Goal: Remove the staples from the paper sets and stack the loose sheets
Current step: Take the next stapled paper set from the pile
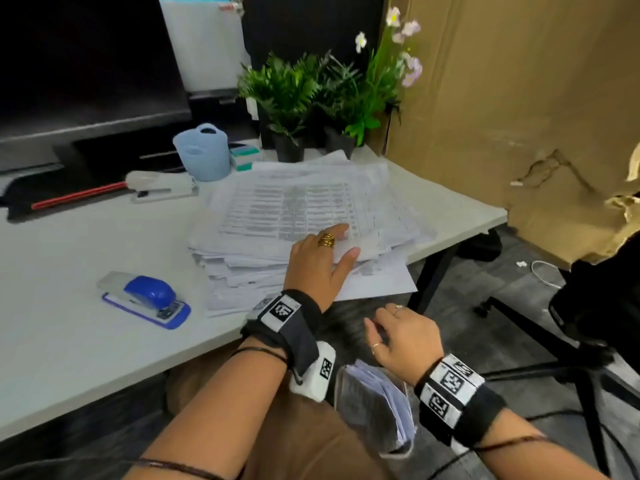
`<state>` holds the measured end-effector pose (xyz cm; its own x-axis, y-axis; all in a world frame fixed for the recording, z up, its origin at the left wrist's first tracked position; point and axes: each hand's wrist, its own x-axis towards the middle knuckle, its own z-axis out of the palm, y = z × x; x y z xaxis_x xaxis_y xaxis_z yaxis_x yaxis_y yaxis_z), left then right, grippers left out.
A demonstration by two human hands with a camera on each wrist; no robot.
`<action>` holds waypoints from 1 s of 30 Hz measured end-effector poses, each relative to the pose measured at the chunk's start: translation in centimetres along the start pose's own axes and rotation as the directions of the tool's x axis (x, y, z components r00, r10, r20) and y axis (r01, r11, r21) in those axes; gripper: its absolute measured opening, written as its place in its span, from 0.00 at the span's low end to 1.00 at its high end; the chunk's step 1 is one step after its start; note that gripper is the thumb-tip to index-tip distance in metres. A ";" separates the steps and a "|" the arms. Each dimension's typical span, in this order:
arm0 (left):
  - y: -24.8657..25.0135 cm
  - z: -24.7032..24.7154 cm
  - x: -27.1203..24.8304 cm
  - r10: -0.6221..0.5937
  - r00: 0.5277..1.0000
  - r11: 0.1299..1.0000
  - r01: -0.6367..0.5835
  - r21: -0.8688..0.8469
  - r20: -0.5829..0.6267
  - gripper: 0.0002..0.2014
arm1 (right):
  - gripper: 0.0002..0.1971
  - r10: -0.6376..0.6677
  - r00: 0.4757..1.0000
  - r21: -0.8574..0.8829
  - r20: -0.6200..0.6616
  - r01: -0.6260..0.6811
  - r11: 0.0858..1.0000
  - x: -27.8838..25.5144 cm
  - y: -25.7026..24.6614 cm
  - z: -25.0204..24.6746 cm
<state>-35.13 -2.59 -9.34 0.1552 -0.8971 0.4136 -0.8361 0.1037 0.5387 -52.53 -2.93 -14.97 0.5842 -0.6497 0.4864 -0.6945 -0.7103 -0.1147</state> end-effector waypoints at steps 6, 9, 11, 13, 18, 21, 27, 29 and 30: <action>-2.1 -3.5 -1.1 -0.100 0.972 0.928 0.014 0.371 0.213 0.30 | 0.17 0.196 0.939 0.191 -0.282 -0.145 0.971 5.1 -1.7 -4.5; -2.4 -4.8 -1.5 -0.077 0.968 0.875 -0.049 0.481 0.238 0.22 | 0.14 0.376 0.919 0.245 -0.121 -0.339 0.908 7.6 -1.7 -4.3; -2.1 -5.3 -1.9 -0.082 0.962 0.829 -0.080 0.553 0.262 0.22 | 0.16 0.446 0.895 0.180 -0.008 -0.437 0.881 8.8 -1.8 -4.3; -1.7 -5.4 -2.1 -0.090 0.956 0.791 -0.102 0.604 0.278 0.22 | 0.23 0.510 0.855 0.146 0.097 -0.519 0.842 9.5 -1.9 -4.5; -1.7 -5.2 -2.8 -0.054 0.962 0.819 -0.110 0.563 0.268 0.24 | 0.22 0.573 0.765 0.113 0.296 -0.623 0.774 11.6 -1.4 -4.7; -2.3 -5.2 -3.1 -0.064 0.961 0.824 -0.101 0.557 0.269 0.22 | 0.25 0.584 0.752 0.128 0.306 -0.640 0.758 12.3 -1.1 -5.3; -3.0 -5.5 -3.6 -0.093 0.957 0.851 -0.066 0.521 0.274 0.22 | 0.10 0.507 0.852 0.284 0.133 -0.523 0.804 12.8 -2.7 -5.0; -2.9 -6.0 -3.6 -0.116 0.955 0.865 -0.038 0.501 0.274 0.23 | 0.12 0.467 0.884 0.377 -0.009 -0.430 0.820 12.7 -3.0 -4.7; -2.7 -6.5 -3.6 -0.124 0.959 0.870 -0.019 0.493 0.256 0.23 | 0.10 0.448 0.888 0.440 -0.103 -0.364 0.821 12.8 -3.2 -4.8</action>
<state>-30.01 3.14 -7.51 0.1179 -0.9829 0.1415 -0.9896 -0.1044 0.0987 -44.89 -7.68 -4.28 0.1640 -0.8674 0.4699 -0.5982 -0.4662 -0.6518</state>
